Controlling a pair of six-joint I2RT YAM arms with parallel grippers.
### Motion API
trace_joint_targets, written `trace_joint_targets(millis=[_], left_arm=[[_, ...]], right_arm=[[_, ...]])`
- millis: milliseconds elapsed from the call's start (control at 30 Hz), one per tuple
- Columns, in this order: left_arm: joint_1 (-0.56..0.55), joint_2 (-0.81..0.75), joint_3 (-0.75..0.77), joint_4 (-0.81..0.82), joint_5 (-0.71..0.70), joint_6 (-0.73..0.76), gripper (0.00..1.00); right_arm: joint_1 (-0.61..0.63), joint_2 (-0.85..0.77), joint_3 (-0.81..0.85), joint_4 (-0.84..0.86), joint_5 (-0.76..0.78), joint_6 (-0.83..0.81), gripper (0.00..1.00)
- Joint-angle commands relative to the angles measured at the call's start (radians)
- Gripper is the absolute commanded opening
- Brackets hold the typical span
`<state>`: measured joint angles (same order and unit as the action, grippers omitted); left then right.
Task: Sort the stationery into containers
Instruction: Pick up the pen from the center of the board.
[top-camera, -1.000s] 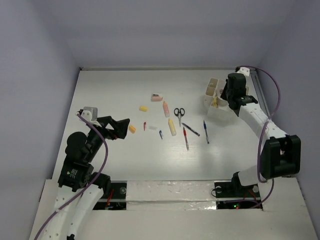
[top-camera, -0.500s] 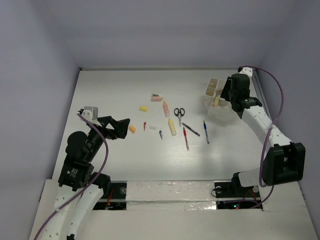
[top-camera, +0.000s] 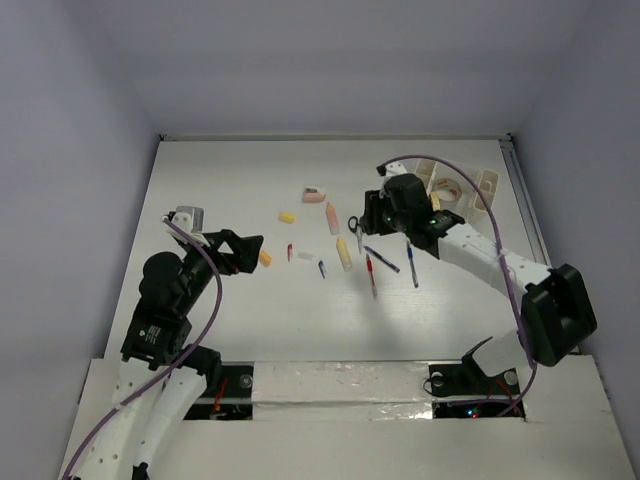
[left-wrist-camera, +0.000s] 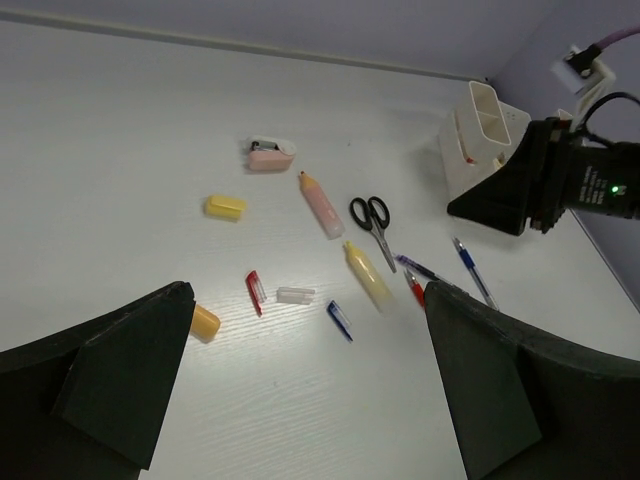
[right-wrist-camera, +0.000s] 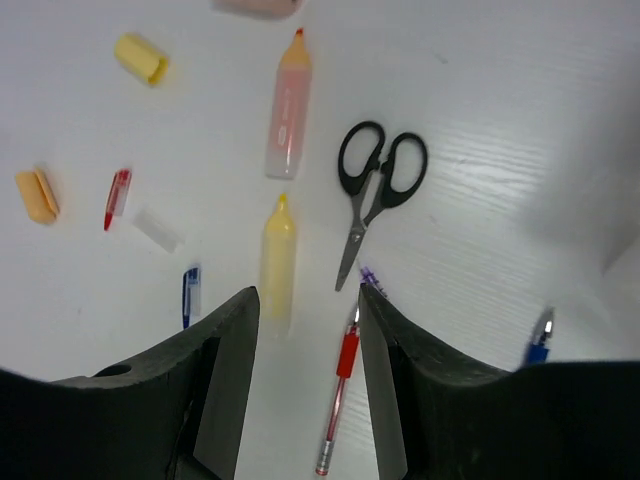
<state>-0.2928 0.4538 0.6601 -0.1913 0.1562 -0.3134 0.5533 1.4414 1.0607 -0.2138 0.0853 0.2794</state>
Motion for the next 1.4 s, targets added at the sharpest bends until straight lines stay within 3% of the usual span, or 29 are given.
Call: trace_joint_targets(millis=[0, 167, 833, 1067, 1100, 1200, 1367], left_arm=[[0.004, 0.016, -0.011, 0.046, 0.0, 0.002, 0.99], [0.004, 0.016, -0.011, 0.046, -0.003, 0.0, 0.99], [0.014, 0.005, -0.013, 0.05, 0.017, 0.005, 0.99], [0.023, 0.0, -0.013, 0.053, 0.031, 0.007, 0.99], [0.023, 0.0, -0.013, 0.053, 0.032, 0.007, 0.99], [0.032, 0.009, -0.016, 0.067, 0.075, 0.004, 0.99], [0.032, 0.068, -0.024, 0.089, 0.172, -0.006, 0.99]], right_arm=[[0.06, 0.062, 0.025, 0.011, -0.035, -0.002, 0.51], [0.14, 0.184, 0.091, -0.036, 0.047, 0.001, 0.53], [0.158, 0.513, 0.272, -0.059, 0.076, 0.029, 0.54], [0.169, 0.542, 0.282, -0.072, 0.111, 0.041, 0.39], [0.169, 0.539, 0.282, -0.072, 0.114, 0.044, 0.26], [0.181, 0.51, 0.277, -0.071, 0.123, 0.052, 0.16], [0.201, 0.389, 0.262, -0.062, 0.12, 0.061, 0.12]])
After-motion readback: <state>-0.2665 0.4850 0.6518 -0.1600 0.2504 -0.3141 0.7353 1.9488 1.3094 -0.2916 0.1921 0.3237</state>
